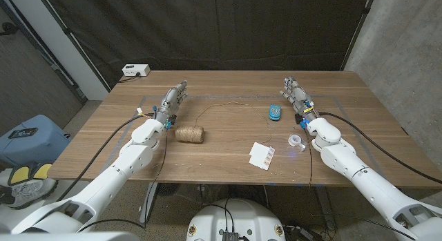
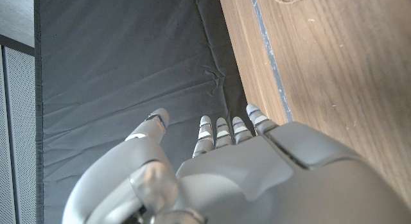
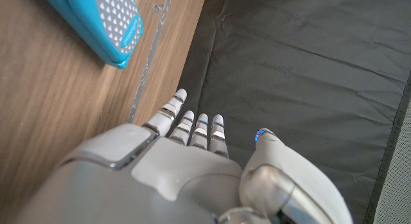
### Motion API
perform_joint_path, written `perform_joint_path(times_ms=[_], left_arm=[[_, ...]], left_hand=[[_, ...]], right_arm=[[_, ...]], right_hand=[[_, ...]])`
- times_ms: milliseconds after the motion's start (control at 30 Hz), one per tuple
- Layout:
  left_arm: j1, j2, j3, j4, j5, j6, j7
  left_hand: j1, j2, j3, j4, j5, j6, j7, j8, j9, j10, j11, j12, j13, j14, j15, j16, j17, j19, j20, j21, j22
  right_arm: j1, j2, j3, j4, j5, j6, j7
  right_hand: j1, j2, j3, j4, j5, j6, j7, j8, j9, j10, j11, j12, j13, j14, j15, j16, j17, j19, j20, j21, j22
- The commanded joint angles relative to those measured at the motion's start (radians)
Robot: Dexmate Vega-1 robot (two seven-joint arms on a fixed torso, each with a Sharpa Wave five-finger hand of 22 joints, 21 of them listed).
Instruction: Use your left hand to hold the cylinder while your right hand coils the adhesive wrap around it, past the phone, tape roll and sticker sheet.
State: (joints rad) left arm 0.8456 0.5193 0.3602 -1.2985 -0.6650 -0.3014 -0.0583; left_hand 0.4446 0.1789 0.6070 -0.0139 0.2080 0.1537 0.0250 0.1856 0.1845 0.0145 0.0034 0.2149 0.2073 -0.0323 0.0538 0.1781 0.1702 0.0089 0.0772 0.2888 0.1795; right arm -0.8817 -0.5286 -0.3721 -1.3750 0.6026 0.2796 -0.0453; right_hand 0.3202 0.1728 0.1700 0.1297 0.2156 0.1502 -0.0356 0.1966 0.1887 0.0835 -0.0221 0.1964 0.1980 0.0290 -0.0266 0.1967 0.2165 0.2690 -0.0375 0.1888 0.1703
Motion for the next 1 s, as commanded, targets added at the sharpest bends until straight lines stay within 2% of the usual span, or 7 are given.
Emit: perform_joint_path(times_ms=[33, 300, 500, 667, 933, 1000], left_arm=[[-0.017, 0.000, 0.011, 0.004, 0.019, 0.014, 0.007], [-0.015, 0.011, 0.017, -0.022, 0.028, 0.031, 0.012], [-0.008, 0.029, 0.019, -0.045, 0.039, 0.042, 0.014], [0.019, 0.067, 0.012, -0.103, 0.046, 0.062, 0.020], [0.065, 0.132, -0.006, -0.184, 0.053, 0.093, 0.026], [0.076, 0.156, -0.011, -0.204, 0.064, 0.098, 0.026]], left_hand=[[0.013, -0.002, 0.004, -0.008, 0.007, 0.009, -0.002, 0.005, 0.001, 0.007, 0.001, 0.005, 0.001, 0.000, 0.009, 0.005, 0.002, 0.003, 0.007, 0.002, 0.002], [0.020, -0.009, 0.006, -0.023, 0.009, 0.007, 0.001, 0.004, 0.001, 0.008, 0.001, 0.005, 0.000, -0.001, 0.009, 0.004, 0.002, 0.003, 0.007, -0.002, 0.002], [0.035, -0.019, 0.011, -0.051, 0.017, 0.016, -0.014, 0.006, 0.000, 0.015, -0.019, 0.007, -0.001, 0.004, -0.007, 0.005, 0.001, 0.007, -0.009, -0.008, 0.000], [0.050, -0.025, 0.016, -0.074, 0.027, 0.010, -0.018, 0.004, -0.001, 0.017, -0.024, 0.007, -0.002, 0.008, -0.007, 0.006, 0.002, 0.008, -0.010, -0.013, 0.000], [0.069, -0.028, 0.023, -0.099, 0.041, 0.004, -0.017, 0.003, -0.001, 0.019, -0.020, 0.007, -0.002, 0.011, -0.006, 0.006, 0.002, 0.012, -0.010, -0.018, -0.001], [0.084, -0.027, 0.030, -0.115, 0.052, 0.006, -0.012, 0.004, -0.001, 0.022, -0.018, 0.008, -0.002, 0.016, -0.002, 0.007, 0.002, 0.017, -0.012, -0.020, -0.001]], right_arm=[[0.034, 0.011, -0.012, 0.046, -0.003, 0.001, 0.025], [0.039, 0.013, -0.013, 0.056, -0.006, 0.007, 0.026], [0.034, 0.009, -0.013, 0.048, -0.014, 0.003, 0.014], [0.029, 0.008, -0.013, 0.046, -0.021, 0.011, 0.008], [0.022, 0.006, -0.013, 0.029, -0.028, 0.007, -0.009], [0.022, 0.007, -0.014, 0.029, -0.032, 0.008, -0.011]], right_hand=[[0.009, -0.003, 0.012, 0.001, 0.004, 0.010, 0.003, 0.005, 0.004, 0.008, 0.003, 0.005, 0.004, -0.003, -0.006, 0.007, 0.002, 0.006, -0.008, 0.005, 0.003], [0.010, -0.005, 0.015, -0.001, 0.004, 0.010, 0.003, 0.005, 0.004, 0.008, 0.005, 0.005, 0.004, -0.003, -0.005, 0.006, 0.001, 0.005, -0.007, 0.005, 0.003], [0.011, -0.006, 0.018, -0.003, 0.003, 0.009, 0.002, 0.004, 0.004, 0.007, 0.005, 0.004, 0.005, -0.004, -0.003, 0.006, 0.000, 0.004, -0.006, 0.004, 0.003], [0.012, -0.007, 0.020, -0.005, 0.003, 0.009, 0.001, 0.003, 0.004, 0.005, -0.006, 0.004, 0.005, -0.005, -0.003, 0.005, -0.001, 0.002, -0.004, 0.004, 0.003], [0.014, -0.008, 0.023, -0.008, 0.002, 0.008, -0.001, 0.003, 0.004, 0.005, -0.005, 0.003, 0.005, -0.007, -0.005, 0.005, -0.002, 0.002, -0.004, 0.004, 0.003], [0.015, -0.008, 0.024, -0.009, 0.002, 0.007, -0.001, 0.003, 0.004, 0.004, -0.004, 0.003, 0.005, -0.007, -0.005, 0.005, -0.002, 0.002, -0.004, 0.004, 0.003]])
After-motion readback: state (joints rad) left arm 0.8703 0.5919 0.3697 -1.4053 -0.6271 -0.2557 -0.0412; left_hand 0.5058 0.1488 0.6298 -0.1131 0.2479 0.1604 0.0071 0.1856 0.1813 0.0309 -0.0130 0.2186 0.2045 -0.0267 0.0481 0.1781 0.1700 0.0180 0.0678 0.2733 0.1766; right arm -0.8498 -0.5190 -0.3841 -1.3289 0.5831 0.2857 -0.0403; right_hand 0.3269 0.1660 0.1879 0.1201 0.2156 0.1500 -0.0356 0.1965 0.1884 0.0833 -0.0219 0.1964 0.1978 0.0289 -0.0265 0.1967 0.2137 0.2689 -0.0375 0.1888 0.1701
